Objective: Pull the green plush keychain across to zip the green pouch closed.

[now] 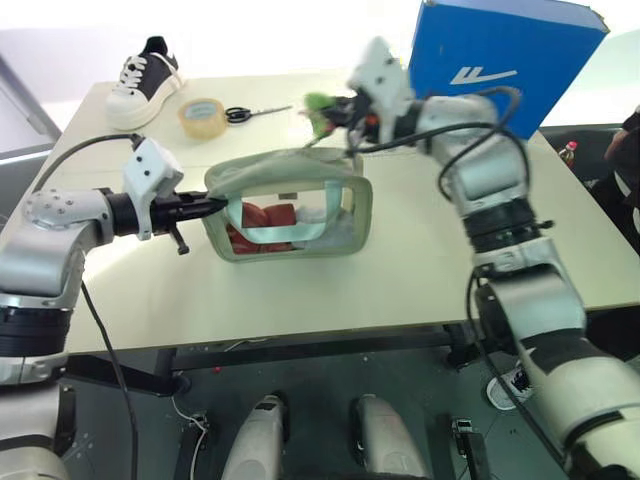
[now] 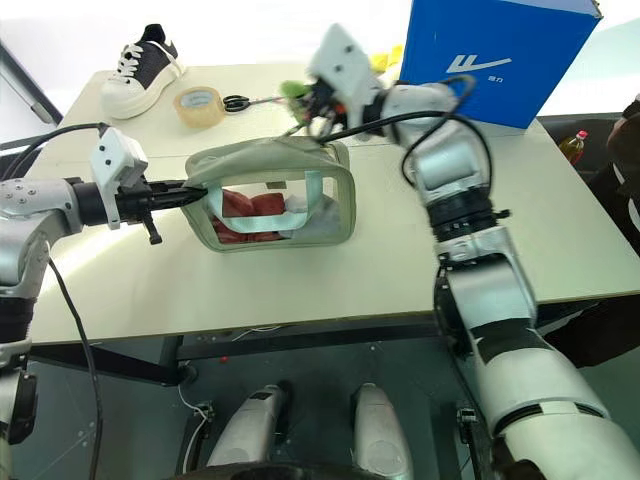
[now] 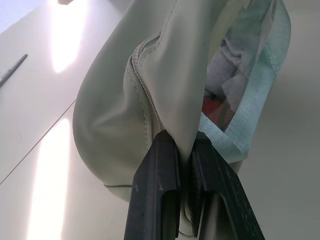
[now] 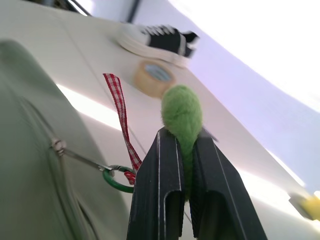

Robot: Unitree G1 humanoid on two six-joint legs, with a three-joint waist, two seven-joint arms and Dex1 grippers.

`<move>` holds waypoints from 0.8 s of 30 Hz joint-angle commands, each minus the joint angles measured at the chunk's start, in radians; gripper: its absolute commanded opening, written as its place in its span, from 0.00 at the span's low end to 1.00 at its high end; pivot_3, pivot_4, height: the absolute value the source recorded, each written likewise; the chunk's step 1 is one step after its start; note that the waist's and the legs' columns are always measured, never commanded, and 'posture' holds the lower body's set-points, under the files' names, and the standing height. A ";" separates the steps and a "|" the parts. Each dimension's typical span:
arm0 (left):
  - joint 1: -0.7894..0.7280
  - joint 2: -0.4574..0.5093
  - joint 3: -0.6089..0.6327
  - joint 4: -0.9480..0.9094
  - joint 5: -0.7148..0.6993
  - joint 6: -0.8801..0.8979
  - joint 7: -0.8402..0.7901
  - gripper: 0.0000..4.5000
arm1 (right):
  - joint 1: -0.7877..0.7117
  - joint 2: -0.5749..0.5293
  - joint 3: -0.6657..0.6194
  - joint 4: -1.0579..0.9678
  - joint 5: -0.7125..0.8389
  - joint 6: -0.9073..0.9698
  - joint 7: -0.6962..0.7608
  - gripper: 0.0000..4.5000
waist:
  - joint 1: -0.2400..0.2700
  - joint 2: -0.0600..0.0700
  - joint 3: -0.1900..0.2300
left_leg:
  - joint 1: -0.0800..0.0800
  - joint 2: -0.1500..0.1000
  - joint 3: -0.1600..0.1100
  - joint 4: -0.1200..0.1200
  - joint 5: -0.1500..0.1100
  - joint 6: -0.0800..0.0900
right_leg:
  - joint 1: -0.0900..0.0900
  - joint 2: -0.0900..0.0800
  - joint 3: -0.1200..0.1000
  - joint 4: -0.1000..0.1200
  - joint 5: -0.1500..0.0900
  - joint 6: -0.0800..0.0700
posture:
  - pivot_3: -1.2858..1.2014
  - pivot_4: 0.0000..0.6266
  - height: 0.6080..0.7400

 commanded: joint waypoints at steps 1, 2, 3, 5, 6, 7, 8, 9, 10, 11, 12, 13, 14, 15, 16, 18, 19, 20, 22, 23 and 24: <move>-0.010 0.015 0.017 0.003 0.007 -0.009 -0.001 0.00 | 0.070 -0.104 -0.091 -0.072 -0.045 0.045 -0.102 0.01 | -0.002 0.000 0.000 | 0.000 0.000 0.000 0.000 0.000 0.000 | 0.000 0.000 0.000 0.000 0.000 0.000 | 0.52 0.24 1.00; -0.014 0.014 0.013 0.006 0.008 -0.011 -0.001 0.00 | 0.109 -0.122 -0.102 -0.094 -0.048 0.066 -0.121 0.01 | -0.007 0.000 0.000 | 0.000 0.000 0.000 0.000 0.000 0.000 | 0.000 0.000 0.000 0.000 0.000 0.000 | 0.52 0.24 1.00; -0.017 0.012 0.010 0.009 0.008 -0.013 -0.002 0.00 | 0.143 -0.135 -0.107 -0.115 -0.051 0.083 -0.134 0.01 | -0.010 0.000 0.000 | 0.000 0.000 0.001 0.000 0.000 0.000 | -0.001 0.000 0.000 0.000 0.000 0.000 | 0.52 0.24 1.00; -0.026 0.010 0.001 0.018 0.011 -0.017 -0.006 0.00 | 0.227 -0.132 -0.118 -0.161 -0.044 0.127 -0.169 0.01 | -0.014 0.000 0.000 | 0.000 0.001 0.001 -0.001 0.000 0.000 | -0.001 0.000 0.001 0.001 0.000 0.000 | 0.52 0.24 1.00; -0.032 0.010 -0.004 0.023 0.011 -0.019 -0.010 0.00 | 0.267 -0.119 -0.117 -0.177 -0.039 0.144 -0.182 0.01 | -0.016 0.000 0.000 | 0.000 0.001 0.001 -0.001 0.000 0.000 | -0.001 0.001 0.001 0.001 0.000 0.000 | 0.52 0.24 1.00; -0.038 0.009 -0.009 0.029 0.012 -0.022 -0.013 0.00 | 0.310 -0.100 -0.111 -0.189 -0.038 0.158 -0.201 0.01 | -0.016 0.000 0.000 | 0.000 0.001 0.001 -0.001 0.000 0.000 | -0.002 0.001 0.001 0.001 0.000 0.000 | 0.52 0.24 1.00; -0.045 0.009 -0.014 0.035 0.013 -0.025 -0.016 0.00 | 0.344 -0.073 -0.105 -0.202 -0.028 0.171 -0.213 0.01 | -0.016 0.000 0.000 | 0.000 0.001 0.001 -0.001 0.000 0.000 | -0.001 0.001 0.001 0.001 0.000 0.000 | 0.52 0.24 1.00; -0.052 0.009 -0.018 0.044 0.015 -0.029 -0.019 0.00 | 0.369 -0.041 -0.099 -0.209 -0.014 0.183 -0.224 0.01 | -0.016 0.000 0.000 | 0.000 0.001 0.001 -0.001 0.000 0.000 | -0.001 0.001 0.001 0.001 0.000 0.000 | 0.52 0.24 1.00; -0.061 0.008 -0.023 0.053 0.017 -0.032 -0.022 0.00 | 0.388 -0.004 -0.090 -0.208 -0.009 0.190 -0.245 0.01 | -0.018 0.000 0.000 | 0.001 0.001 0.001 -0.001 0.000 0.000 | 0.000 0.001 0.001 0.001 0.000 0.000 | 0.52 0.24 1.00; -0.069 0.006 -0.028 0.060 0.019 -0.035 -0.025 0.00 | 0.400 0.031 -0.080 -0.202 -0.007 0.190 -0.260 0.01 | -0.020 0.000 0.000 | 0.001 0.001 0.001 -0.001 0.000 0.000 | 0.000 0.001 0.001 0.001 0.000 0.000 | 0.52 0.24 1.00; -0.077 0.004 -0.032 0.066 0.020 -0.036 -0.028 0.00 | 0.405 0.072 -0.075 -0.188 0.000 0.189 -0.274 0.01 | -0.022 0.000 0.000 | 0.001 0.001 0.001 0.000 0.000 0.000 | 0.000 0.001 0.001 0.001 0.000 0.000 | 0.52 0.24 1.00; -0.083 0.001 -0.035 0.070 0.023 -0.038 -0.030 0.00 | 0.406 0.105 -0.071 -0.171 -0.001 0.184 -0.291 0.01 | -0.026 0.000 0.000 | 0.001 0.001 0.001 0.000 0.000 0.001 | 0.000 0.001 0.001 0.002 0.000 0.000 | 0.52 0.24 1.00; -0.089 -0.001 -0.038 0.073 0.026 -0.040 -0.032 0.00 | 0.402 0.136 -0.066 -0.154 -0.001 0.179 -0.304 0.01 | -0.027 0.000 0.000 | 0.001 0.001 0.001 0.000 0.000 0.001 | 0.000 0.001 0.001 0.002 0.000 0.000 | 0.52 0.24 1.00; -0.093 -0.002 -0.039 0.075 0.028 -0.041 -0.034 0.00 | 0.398 0.161 -0.065 -0.142 0.004 0.178 -0.310 0.01 | -0.028 0.000 0.000 | 0.001 0.001 0.001 0.000 0.000 0.001 | 0.000 0.001 0.001 0.002 0.000 0.000 | 0.52 0.24 1.00; -0.096 -0.003 -0.039 0.077 0.030 -0.041 -0.035 0.00 | 0.394 0.185 -0.064 -0.130 0.008 0.179 -0.317 0.01 | -0.027 0.000 0.000 | 0.001 0.001 0.001 0.000 0.000 0.001 | 0.000 0.001 0.001 0.002 0.000 0.000 | 0.52 0.24 1.00; -0.096 -0.005 -0.038 0.078 0.033 -0.042 -0.036 0.00 | 0.389 0.212 -0.048 -0.114 0.002 0.168 -0.318 0.01 | -0.028 0.000 0.000 | 0.001 0.001 0.001 0.000 0.000 0.000 | 0.000 0.001 0.001 0.002 0.000 0.000 | 0.52 0.24 1.00; -0.094 -0.004 -0.036 0.077 0.033 -0.042 -0.037 0.00 | 0.389 0.222 -0.042 -0.113 0.006 0.170 -0.310 0.01 | -0.027 0.000 0.000 | 0.001 0.001 0.001 0.000 0.000 0.000 | 0.000 0.001 0.001 0.002 0.000 0.000 | 0.52 0.24 1.00; -0.090 -0.002 -0.033 0.074 0.034 -0.042 -0.037 0.00 | 0.393 0.221 -0.032 -0.114 -0.001 0.168 -0.301 0.01 | -0.027 0.000 0.000 | 0.001 0.001 0.001 0.000 0.000 0.000 | 0.000 0.001 0.001 0.001 0.000 0.000 | 0.52 0.24 1.00; -0.081 0.001 -0.027 0.067 0.034 -0.041 -0.036 0.00 | 0.403 0.208 -0.021 -0.121 -0.005 0.164 -0.274 0.01 | -0.028 0.000 0.000 | 0.001 0.001 0.001 0.000 0.000 0.000 | 0.000 0.001 0.001 0.002 0.000 0.000 | 0.52 0.24 1.00; -0.076 0.004 -0.023 0.064 0.034 -0.040 -0.034 0.00 | 0.405 0.194 -0.025 -0.129 -0.002 0.165 -0.260 0.08 | -0.028 0.000 0.000 | 0.001 0.001 0.001 0.000 0.000 0.000 | 0.000 0.001 0.001 0.002 0.000 0.000 | 0.52 0.24 1.00; -0.073 0.006 -0.019 0.062 0.034 -0.040 -0.034 0.00 | 0.405 0.182 -0.032 -0.136 0.006 0.169 -0.246 0.16 | -0.028 0.000 0.000 | 0.002 0.001 0.001 0.000 0.000 0.000 | 0.000 0.001 0.001 0.002 0.000 0.000 | 0.52 0.24 1.00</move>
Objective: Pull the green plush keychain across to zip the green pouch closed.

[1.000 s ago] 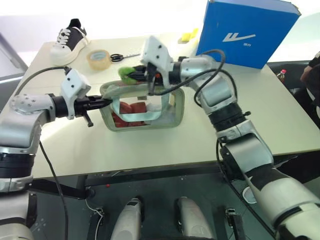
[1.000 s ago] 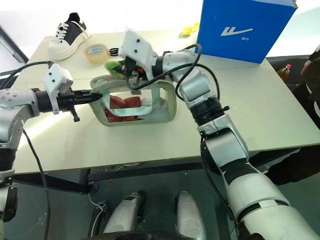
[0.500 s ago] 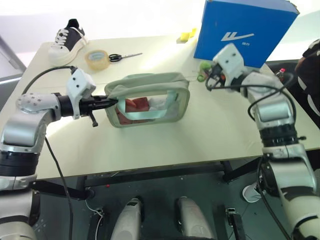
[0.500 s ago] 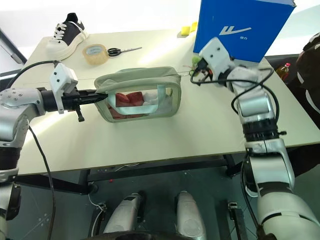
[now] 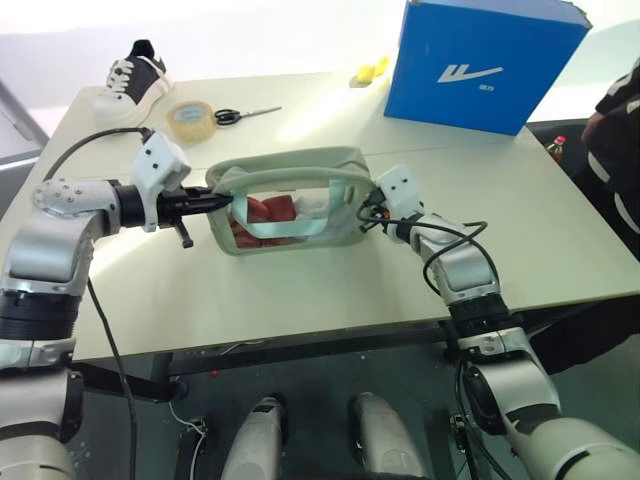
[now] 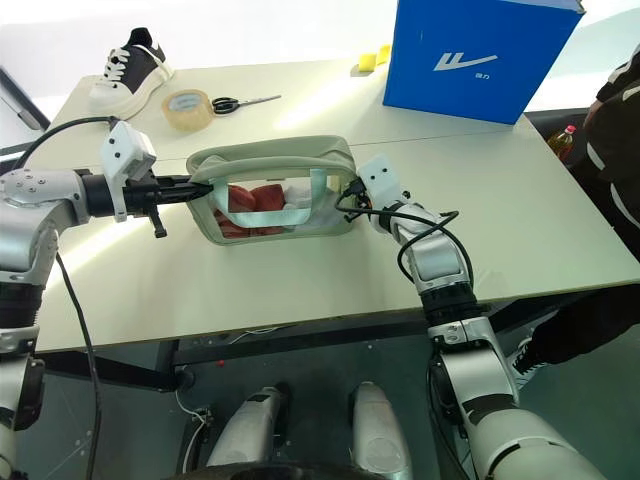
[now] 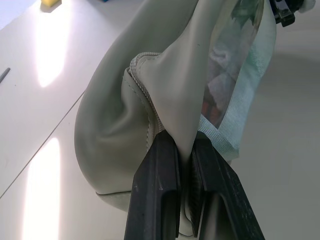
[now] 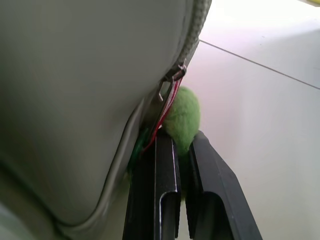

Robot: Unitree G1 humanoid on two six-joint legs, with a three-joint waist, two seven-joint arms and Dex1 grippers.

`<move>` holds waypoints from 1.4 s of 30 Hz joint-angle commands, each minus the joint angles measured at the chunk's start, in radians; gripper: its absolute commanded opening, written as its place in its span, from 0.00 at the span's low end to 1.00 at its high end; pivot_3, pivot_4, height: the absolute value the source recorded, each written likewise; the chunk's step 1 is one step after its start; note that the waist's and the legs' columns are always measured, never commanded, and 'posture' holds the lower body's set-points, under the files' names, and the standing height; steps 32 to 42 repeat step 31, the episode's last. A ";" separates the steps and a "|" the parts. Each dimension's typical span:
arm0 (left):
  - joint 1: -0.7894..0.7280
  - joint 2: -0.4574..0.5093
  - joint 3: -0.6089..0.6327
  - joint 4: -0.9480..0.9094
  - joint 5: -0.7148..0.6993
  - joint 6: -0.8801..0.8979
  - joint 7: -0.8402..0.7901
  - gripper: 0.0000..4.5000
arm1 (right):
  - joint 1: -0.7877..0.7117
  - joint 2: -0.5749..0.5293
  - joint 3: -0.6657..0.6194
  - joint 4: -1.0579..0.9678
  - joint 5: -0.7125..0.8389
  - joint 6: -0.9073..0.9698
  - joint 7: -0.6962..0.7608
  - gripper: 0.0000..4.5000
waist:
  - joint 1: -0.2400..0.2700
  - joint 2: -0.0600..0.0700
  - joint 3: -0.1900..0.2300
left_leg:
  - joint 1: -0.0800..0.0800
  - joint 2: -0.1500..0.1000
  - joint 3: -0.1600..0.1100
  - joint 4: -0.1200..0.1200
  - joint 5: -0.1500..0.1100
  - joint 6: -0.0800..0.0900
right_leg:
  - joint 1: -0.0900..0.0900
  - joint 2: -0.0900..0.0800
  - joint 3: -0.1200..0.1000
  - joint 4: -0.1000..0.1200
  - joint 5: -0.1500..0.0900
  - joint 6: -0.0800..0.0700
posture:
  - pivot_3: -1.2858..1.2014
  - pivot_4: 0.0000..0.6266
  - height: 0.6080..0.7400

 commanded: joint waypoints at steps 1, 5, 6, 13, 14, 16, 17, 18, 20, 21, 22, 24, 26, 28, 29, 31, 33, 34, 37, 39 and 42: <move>0.010 0.023 0.034 -0.022 0.004 -0.010 0.003 0.00 | -0.010 -0.042 -0.002 -0.038 0.020 0.001 0.065 0.23 | 0.000 0.000 0.000 | 0.000 0.000 0.000 0.000 0.000 0.000 | 0.000 0.000 0.000 0.000 0.000 0.000 | 0.52 0.24 1.00; 0.022 0.028 0.044 -0.030 0.003 -0.013 0.006 0.00 | -0.043 -0.148 -0.043 -0.080 0.054 0.011 0.158 0.70 | 0.001 0.000 0.000 | 0.000 0.000 0.000 0.000 0.000 0.000 | 0.000 0.000 0.000 0.000 0.000 0.000 | 0.52 0.24 1.00; 0.025 0.029 0.046 -0.032 0.003 -0.013 0.006 0.00 | -0.058 -0.183 -0.055 -0.085 0.061 0.013 0.183 0.80 | 0.000 0.000 0.000 | 0.000 0.000 0.000 0.000 0.000 0.000 | 0.000 0.000 0.000 0.000 0.000 0.000 | 0.52 0.24 1.00; 0.024 0.035 0.049 -0.019 0.007 -0.031 0.002 0.00 | -0.205 -0.424 -0.140 -0.096 0.263 0.072 0.549 0.99 | -0.001 0.001 0.000 | 0.000 0.000 0.000 0.000 0.000 0.000 | 0.000 0.000 0.000 -0.001 0.000 0.000 | 0.52 0.24 1.00; 0.022 0.034 0.050 -0.014 0.005 -0.034 0.000 0.00 | -0.207 -0.448 -0.148 -0.145 0.335 0.140 0.629 0.99 | -0.001 0.001 0.000 | 0.000 0.000 0.000 -0.001 0.000 0.000 | 0.000 0.000 0.000 -0.001 0.000 0.000 | 0.52 0.24 1.00; 0.008 0.028 0.057 0.003 0.001 -0.041 0.004 0.08 | -0.193 -0.495 -0.134 -0.245 0.426 0.238 0.739 1.00 | -0.001 0.001 0.000 | 0.000 0.000 0.000 -0.001 -0.001 0.001 | 0.000 0.000 0.000 -0.001 0.000 0.000 | 0.52 0.24 1.00; 0.001 0.025 0.062 0.010 -0.006 -0.038 0.003 0.17 | -0.184 -0.507 -0.127 -0.281 0.450 0.264 0.762 1.00 | -0.002 0.001 0.000 | 0.000 0.000 0.000 -0.001 -0.001 0.001 | 0.000 0.000 0.000 -0.001 0.000 0.000 | 0.52 0.24 1.00; -0.010 0.025 0.069 0.018 -0.019 -0.028 -0.002 0.23 | -0.176 -0.510 -0.122 -0.317 0.468 0.286 0.767 1.00 | -0.002 0.001 0.000 | 0.000 0.000 0.000 -0.001 -0.001 0.001 | 0.000 0.000 0.000 -0.001 0.000 0.000 | 0.52 0.24 1.00; -0.024 0.032 0.082 0.029 -0.038 -0.010 -0.014 0.45 | -0.164 -0.503 -0.118 -0.371 0.489 0.314 0.755 1.00 | 0.000 0.001 0.000 | 0.000 0.000 0.000 0.000 -0.001 0.001 | 0.000 0.000 0.000 -0.001 0.000 0.000 | 0.52 0.24 1.00; -0.034 0.037 0.093 0.035 -0.049 0.006 -0.014 0.57 | -0.160 -0.497 -0.114 -0.387 0.489 0.316 0.742 1.00 | 0.001 0.001 0.000 | 0.000 0.000 0.000 0.000 -0.001 0.001 | 0.000 0.000 0.000 -0.001 0.000 0.000 | 0.52 0.24 1.00; -0.042 0.044 0.107 0.038 -0.064 0.027 -0.018 0.69 | -0.157 -0.490 -0.110 -0.397 0.483 0.310 0.726 1.00 | 0.003 0.000 0.000 | -0.001 0.000 0.000 0.001 -0.001 0.001 | 0.000 0.000 0.000 -0.001 0.000 0.000 | 0.52 0.24 1.00; -0.062 0.070 0.145 0.028 -0.109 0.106 -0.019 0.91 | -0.148 -0.482 -0.102 -0.402 0.464 0.295 0.695 1.00 | 0.004 0.000 0.000 | -0.001 0.000 0.000 0.001 -0.001 0.001 | 0.000 -0.001 0.000 -0.001 0.000 0.000 | 0.52 0.24 1.00; -0.068 0.105 0.177 0.009 -0.147 0.175 -0.024 1.00 | -0.134 -0.482 -0.100 -0.408 0.456 0.286 0.676 1.00 | 0.006 0.000 0.000 | -0.002 0.000 0.000 0.001 -0.001 0.001 | 0.000 -0.001 0.000 -0.002 0.000 0.000 | 0.52 0.24 1.00; -0.059 0.132 0.202 -0.005 -0.170 0.203 -0.033 1.00 | -0.120 -0.486 -0.105 -0.419 0.458 0.282 0.663 1.00 | 0.006 0.000 0.000 | -0.002 0.000 0.000 0.001 -0.001 0.001 | 0.000 -0.001 0.000 -0.002 0.000 0.000 | 0.52 0.24 1.00; -0.060 0.145 0.229 -0.001 -0.187 0.226 -0.028 1.00 | -0.112 -0.487 -0.115 -0.430 0.465 0.290 0.651 1.00 | 0.006 0.000 0.000 | -0.002 0.000 0.000 0.001 -0.001 0.001 | 0.000 -0.001 0.000 -0.003 -0.001 0.001 | 0.52 0.24 1.00; -0.042 0.169 0.261 -0.002 -0.185 0.222 -0.018 1.00 | -0.103 -0.491 -0.128 -0.444 0.476 0.300 0.634 1.00 | 0.008 0.000 0.000 | -0.002 0.000 0.000 0.000 -0.001 0.001 | 0.000 -0.001 0.000 -0.002 -0.001 0.001 | 0.52 0.24 1.00; -0.042 0.169 0.261 -0.002 -0.185 0.222 -0.018 1.00 | -0.103 -0.491 -0.128 -0.444 0.476 0.300 0.634 1.00 | 0.008 0.000 0.000 | -0.002 0.000 0.000 0.000 -0.001 0.001 | 0.000 -0.001 0.000 -0.002 -0.001 0.001 | 0.52 0.24 1.00; -0.042 0.169 0.261 -0.002 -0.185 0.222 -0.018 1.00 | -0.103 -0.491 -0.128 -0.444 0.476 0.300 0.634 1.00 | 0.008 0.000 0.000 | -0.002 0.000 0.000 0.000 -0.001 0.001 | 0.000 -0.001 0.000 -0.002 -0.001 0.001 | 0.52 0.24 1.00; -0.042 0.169 0.261 -0.002 -0.185 0.222 -0.018 1.00 | -0.103 -0.491 -0.128 -0.444 0.476 0.300 0.634 1.00 | 0.008 0.000 0.000 | -0.002 0.000 0.000 0.000 -0.001 0.001 | 0.000 -0.001 0.000 -0.002 -0.001 0.001 | 0.52 0.24 1.00; -0.042 0.169 0.261 -0.002 -0.185 0.222 -0.018 1.00 | -0.103 -0.491 -0.128 -0.444 0.476 0.300 0.634 1.00 | 0.008 0.000 0.000 | -0.002 0.000 0.000 0.000 -0.001 0.001 | 0.000 -0.001 0.000 -0.002 -0.001 0.001 | 0.52 0.24 1.00; -0.042 0.169 0.261 -0.002 -0.185 0.222 -0.018 1.00 | -0.103 -0.491 -0.128 -0.444 0.476 0.300 0.634 1.00 | 0.008 0.000 0.000 | -0.002 0.000 0.000 0.000 -0.001 0.001 | 0.000 -0.001 0.000 -0.002 -0.001 0.001 | 0.52 0.24 1.00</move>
